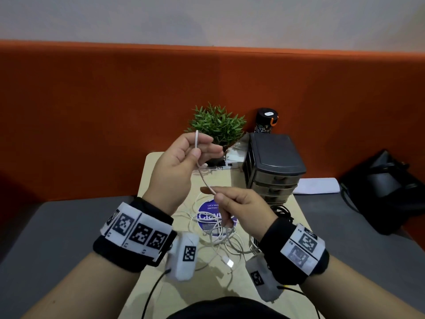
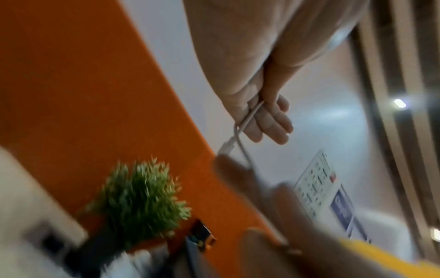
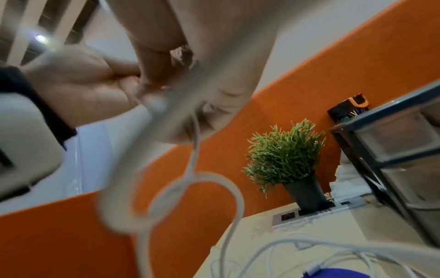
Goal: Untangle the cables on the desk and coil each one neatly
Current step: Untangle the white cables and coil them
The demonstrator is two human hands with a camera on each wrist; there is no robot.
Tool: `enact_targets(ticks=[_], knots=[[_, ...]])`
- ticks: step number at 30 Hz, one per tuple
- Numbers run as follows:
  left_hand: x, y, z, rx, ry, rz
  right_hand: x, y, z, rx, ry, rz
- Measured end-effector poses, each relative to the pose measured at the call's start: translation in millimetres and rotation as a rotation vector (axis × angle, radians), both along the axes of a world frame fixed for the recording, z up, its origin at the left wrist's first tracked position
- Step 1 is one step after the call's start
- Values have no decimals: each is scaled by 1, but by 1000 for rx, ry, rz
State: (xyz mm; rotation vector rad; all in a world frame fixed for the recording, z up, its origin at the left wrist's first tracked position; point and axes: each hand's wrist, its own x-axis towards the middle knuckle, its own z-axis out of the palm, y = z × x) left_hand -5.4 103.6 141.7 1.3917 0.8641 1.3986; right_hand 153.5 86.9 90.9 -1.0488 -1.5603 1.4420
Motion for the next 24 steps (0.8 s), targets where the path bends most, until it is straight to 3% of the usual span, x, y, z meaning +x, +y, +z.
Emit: enact_targets(ticks=[3, 6, 14, 18, 21, 24], knots=[[-5, 4, -10, 80, 431, 53, 4, 4, 9, 62, 40, -23], [-4, 2, -18, 11, 525, -79, 10, 12, 20, 134, 86, -68], [-3, -12, -14, -144, 183, -441, 19, 32, 40, 324, 82, -232], [1, -10, -8, -155, -89, -462, 10, 36, 32, 197, 217, -209], [0, -8, -1, -133, -302, -442, 2, 31, 12, 118, 97, -163], [-5, -4, 5, -89, -335, -353, -4, 19, -10, 69, -129, -38]])
